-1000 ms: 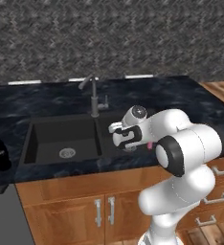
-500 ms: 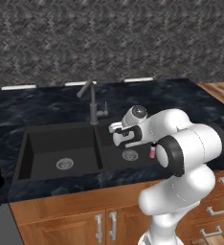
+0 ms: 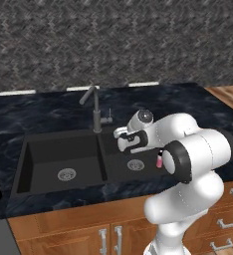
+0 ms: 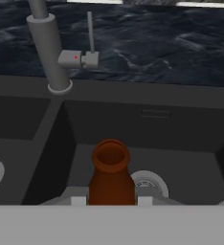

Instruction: Place the large bottle from the dining counter next to the other large bottle outside the sink, and place the small bottle from the dining counter next to the other small bottle inside the sink.

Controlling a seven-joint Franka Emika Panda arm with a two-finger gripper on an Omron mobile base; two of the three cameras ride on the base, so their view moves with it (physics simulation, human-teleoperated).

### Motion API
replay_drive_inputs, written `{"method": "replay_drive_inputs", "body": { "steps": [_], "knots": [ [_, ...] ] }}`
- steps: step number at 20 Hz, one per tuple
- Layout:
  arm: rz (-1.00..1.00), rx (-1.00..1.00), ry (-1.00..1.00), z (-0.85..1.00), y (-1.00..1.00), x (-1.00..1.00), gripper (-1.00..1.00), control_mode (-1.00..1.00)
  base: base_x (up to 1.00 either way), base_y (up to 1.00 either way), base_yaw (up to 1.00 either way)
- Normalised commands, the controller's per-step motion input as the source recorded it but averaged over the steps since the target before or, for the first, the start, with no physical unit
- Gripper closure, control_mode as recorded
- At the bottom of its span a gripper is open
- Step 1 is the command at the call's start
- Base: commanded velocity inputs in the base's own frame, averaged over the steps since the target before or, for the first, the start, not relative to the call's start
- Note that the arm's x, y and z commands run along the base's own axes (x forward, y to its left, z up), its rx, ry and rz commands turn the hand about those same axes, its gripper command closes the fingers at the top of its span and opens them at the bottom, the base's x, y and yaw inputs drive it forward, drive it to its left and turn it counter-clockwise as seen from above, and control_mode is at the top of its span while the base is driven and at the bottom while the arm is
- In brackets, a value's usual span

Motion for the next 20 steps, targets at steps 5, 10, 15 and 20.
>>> {"method": "replay_drive_inputs", "body": {
  "steps": [5,10,15,20],
  "knots": [
    [0.0,0.0,0.0,0.0,0.0,0.0,1.0,1.0,0.0,0.0,0.0],
    [0.0,0.0,0.0,0.0,0.0,0.0,1.0,1.0,0.0,0.0,0.0],
    [0.0,0.0,0.0,-0.01,0.0,0.0,1.0,-1.0,0.0,0.0,0.0],
    [0.0,0.0,-0.01,-0.07,0.0,0.0,1.0,-1.0,0.0,0.0,0.0]
  ]
}}
